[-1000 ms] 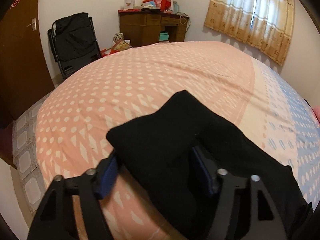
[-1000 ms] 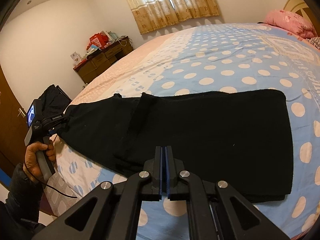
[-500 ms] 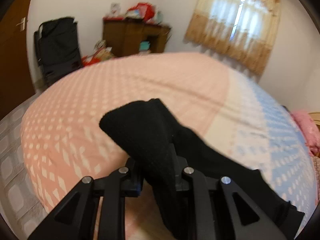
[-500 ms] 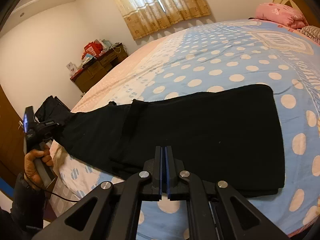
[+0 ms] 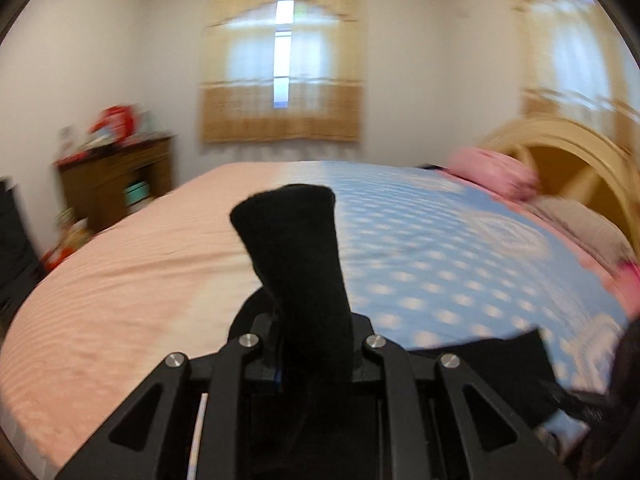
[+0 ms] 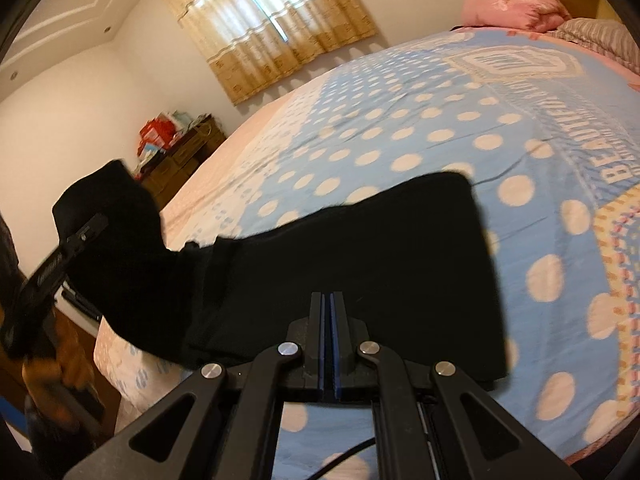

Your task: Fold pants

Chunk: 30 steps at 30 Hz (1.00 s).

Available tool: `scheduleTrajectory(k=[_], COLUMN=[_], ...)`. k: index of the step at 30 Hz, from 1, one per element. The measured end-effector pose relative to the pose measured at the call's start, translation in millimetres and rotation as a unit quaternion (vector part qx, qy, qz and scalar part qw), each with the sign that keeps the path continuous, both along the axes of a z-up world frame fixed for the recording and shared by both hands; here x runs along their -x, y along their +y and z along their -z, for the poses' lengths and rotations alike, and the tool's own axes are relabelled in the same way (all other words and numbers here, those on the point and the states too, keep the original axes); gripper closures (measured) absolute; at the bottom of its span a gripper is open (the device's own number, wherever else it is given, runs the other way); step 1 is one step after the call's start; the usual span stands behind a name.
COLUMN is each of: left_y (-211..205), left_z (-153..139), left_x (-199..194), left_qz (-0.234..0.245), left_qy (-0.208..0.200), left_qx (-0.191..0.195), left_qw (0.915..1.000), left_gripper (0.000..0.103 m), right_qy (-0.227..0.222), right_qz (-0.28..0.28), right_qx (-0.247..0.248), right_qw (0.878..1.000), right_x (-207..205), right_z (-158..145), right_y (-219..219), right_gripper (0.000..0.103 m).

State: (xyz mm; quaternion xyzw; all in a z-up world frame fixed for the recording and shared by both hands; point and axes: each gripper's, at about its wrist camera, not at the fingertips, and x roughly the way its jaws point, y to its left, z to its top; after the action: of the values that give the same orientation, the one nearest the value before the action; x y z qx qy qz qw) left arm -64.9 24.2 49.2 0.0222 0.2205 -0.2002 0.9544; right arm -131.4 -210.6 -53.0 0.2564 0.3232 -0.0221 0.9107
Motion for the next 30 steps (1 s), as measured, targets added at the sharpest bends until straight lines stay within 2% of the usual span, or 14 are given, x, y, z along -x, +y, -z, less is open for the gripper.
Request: scheduleTrajectory(k=[5,10,13,17,20,21,22,23,24,25,26,27,28,30], left_y=[-58.9,-105.6,-125.6,-133.0,-130.7,-132.7,-135.9,-131.3,-128.0,-121.3,-114.9,-105.4,-97.2,-76.4], left_z=[12.4,26.2,43.6,59.2,64.6,67.6,70.3,68.6,68.5,65.4,62.1,56.5,51.6,41.1], left_x=[25.4,59.0,68.2,69.4,64.7,64.4,66.2,68.5,71.4,74.3,75.7,76.3,76.3,74.8], left_qz=[0.094,0.174,0.206,0.220,0.229,0.235,0.239,0.244,0.246,0.249,0.250,0.252,0.254,0.244], left_qy=[0.000,-0.030,-0.016,0.008,0.036,0.049,0.056,0.056,0.051,0.043,0.040,0.042,0.045,0.046], left_qx=[-0.026,-0.079,-0.112,-0.143,-0.156,-0.162,-0.169,-0.176,-0.177,-0.173,-0.166,-0.155,-0.144,-0.120], left_qw=[0.9952,0.9812,0.9720,0.9649,0.9602,0.9572,0.9544,0.9520,0.9514,0.9519,0.9530,0.9543,0.9553,0.9611], left_gripper=[0.083,0.083,0.083,0.082,0.074,0.064,0.049,0.042,0.031,0.026,0.025,0.020,0.016,0.011], right_qy=[-0.011,-0.015,-0.014,-0.016,-0.026,-0.028,-0.030,-0.032,-0.035,-0.040,-0.048,-0.054,-0.069,-0.070], right_qz=[0.028,0.041,0.045,0.044,0.038,0.036,0.033,0.031,0.029,0.027,0.027,0.030,0.034,0.025], right_qx=[0.007,-0.010,-0.022,-0.036,-0.081,-0.104,-0.124,-0.136,-0.144,-0.150,-0.154,-0.153,-0.152,-0.156], right_qw=[1.000,0.999,0.999,0.998,0.996,0.993,0.991,0.990,0.988,0.987,0.987,0.986,0.985,0.985], right_x=[16.8,28.1,30.3,32.5,33.8,34.3,35.1,36.3,38.1,40.1,42.5,44.3,46.9,42.9], right_z=[-8.5,-6.5,-2.8,-0.9,0.7,1.3,1.0,0.2,-1.8,-4.1,-7.2,-9.6,-12.9,-13.7], right_y=[-21.4,-37.4,-42.8,-45.6,-52.9,-57.8,-61.8,-64.5,-65.9,-67.5,-67.9,-67.6,-66.5,-63.5], right_gripper=[0.100,0.100,0.100,0.100,0.100,0.100,0.099,0.098,0.092,0.074,0.060,0.035,0.027,0.027])
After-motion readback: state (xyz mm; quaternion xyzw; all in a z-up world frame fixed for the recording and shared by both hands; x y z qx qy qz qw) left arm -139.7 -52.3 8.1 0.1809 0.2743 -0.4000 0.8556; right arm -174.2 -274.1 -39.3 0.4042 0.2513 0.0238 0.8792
